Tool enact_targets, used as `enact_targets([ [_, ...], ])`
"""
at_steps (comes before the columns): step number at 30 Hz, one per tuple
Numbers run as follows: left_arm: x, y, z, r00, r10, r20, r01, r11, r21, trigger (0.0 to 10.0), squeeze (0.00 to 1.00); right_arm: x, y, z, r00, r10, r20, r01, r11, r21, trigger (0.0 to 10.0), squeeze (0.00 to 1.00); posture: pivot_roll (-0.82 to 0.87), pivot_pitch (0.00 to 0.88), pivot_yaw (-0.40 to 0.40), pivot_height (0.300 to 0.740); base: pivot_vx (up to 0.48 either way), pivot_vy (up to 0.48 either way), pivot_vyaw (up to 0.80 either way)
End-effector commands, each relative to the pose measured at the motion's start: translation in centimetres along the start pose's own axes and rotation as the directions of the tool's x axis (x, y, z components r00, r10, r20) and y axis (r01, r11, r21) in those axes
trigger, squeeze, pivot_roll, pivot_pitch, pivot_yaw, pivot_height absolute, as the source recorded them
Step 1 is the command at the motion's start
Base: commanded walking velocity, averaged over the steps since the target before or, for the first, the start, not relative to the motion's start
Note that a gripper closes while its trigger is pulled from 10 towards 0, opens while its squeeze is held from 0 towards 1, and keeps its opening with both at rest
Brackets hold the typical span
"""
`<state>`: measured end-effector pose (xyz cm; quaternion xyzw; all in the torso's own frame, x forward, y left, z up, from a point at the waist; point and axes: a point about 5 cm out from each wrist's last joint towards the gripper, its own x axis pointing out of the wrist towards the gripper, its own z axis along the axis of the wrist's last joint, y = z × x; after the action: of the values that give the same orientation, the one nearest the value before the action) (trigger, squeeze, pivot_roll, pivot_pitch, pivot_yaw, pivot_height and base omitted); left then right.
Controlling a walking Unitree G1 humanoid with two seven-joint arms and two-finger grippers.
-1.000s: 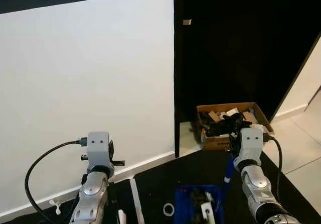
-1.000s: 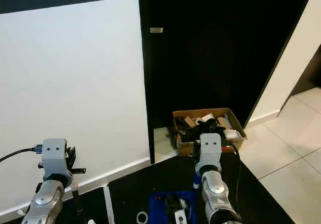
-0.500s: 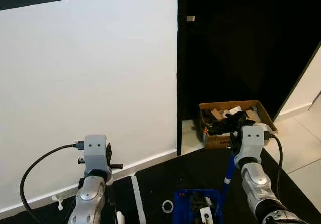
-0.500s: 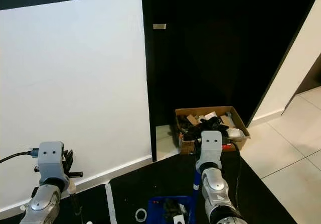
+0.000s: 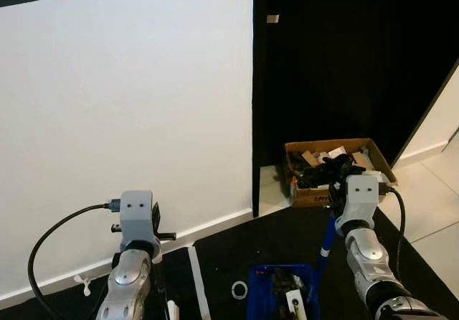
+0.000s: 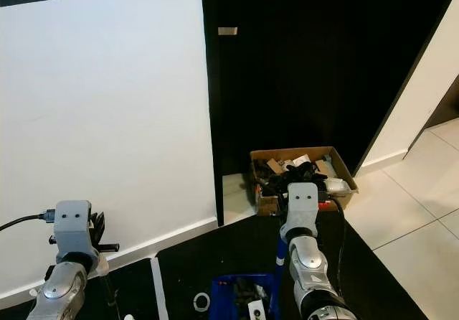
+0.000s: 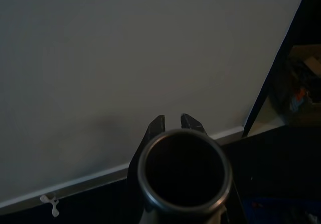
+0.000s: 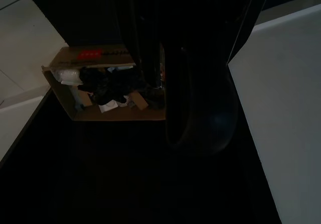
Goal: Sweep floor
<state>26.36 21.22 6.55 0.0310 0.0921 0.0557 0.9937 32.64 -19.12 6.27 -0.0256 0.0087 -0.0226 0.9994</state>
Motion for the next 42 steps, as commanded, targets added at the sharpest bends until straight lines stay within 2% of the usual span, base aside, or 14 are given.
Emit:
enact_targets([
  [1,-0.2,0.6,0.4,1.000,0.009,0.010,-0.010,0.999,0.039,10.0,0.00,0.4,0.0,0.9,0.999,-0.004,0.048,0.003,1.000,0.008,10.0,0.00,0.10,0.134,0.063,0.740,0.000,0.000,0.00],
  [13,-0.2,0.6,0.4,1.000,0.007,0.008,-0.008,0.999,0.044,10.0,0.00,0.1,0.2,0.8,0.998,-0.002,0.063,0.002,1.000,-0.001,10.0,0.00,0.10,0.137,0.063,0.740,0.000,0.000,0.00],
  [18,-0.3,0.6,0.5,1.000,0.008,0.011,-0.008,0.999,0.045,10.0,0.00,0.4,0.0,1.6,0.993,-0.018,0.114,0.016,1.000,0.020,10.0,0.00,0.10,0.144,0.061,0.740,0.000,0.000,0.00],
  [23,-0.3,0.5,0.4,1.000,0.004,0.005,-0.005,0.999,0.046,10.0,0.00,0.1,-0.2,1.1,0.996,-0.021,0.091,0.021,1.000,-0.002,10.0,0.00,0.10,0.149,0.061,0.740,0.000,0.000,0.00],
  [32,-0.4,0.5,0.4,1.000,0.006,0.003,-0.006,0.999,0.048,10.0,0.00,0.4,0.2,2.7,0.981,-0.005,0.193,0.010,1.000,-0.022,10.0,0.00,0.10,0.152,0.063,0.740,0.000,0.000,0.00],
  [38,-0.2,0.3,0.5,1.000,-0.001,0.005,0.000,0.999,0.046,10.0,0.00,-0.8,1.1,-0.3,0.998,0.034,0.049,-0.032,0.999,-0.036,10.0,0.00,0.10,0.153,0.064,0.740,0.000,0.000,0.00],
  [42,-0.2,0.3,0.6,1.000,-0.002,0.007,0.001,0.999,0.046,10.0,0.00,-1.1,1.2,-0.9,0.999,0.023,0.023,-0.023,0.999,-0.035,10.0,0.00,0.10,0.156,0.065,0.740,0.000,0.000,0.00],
])
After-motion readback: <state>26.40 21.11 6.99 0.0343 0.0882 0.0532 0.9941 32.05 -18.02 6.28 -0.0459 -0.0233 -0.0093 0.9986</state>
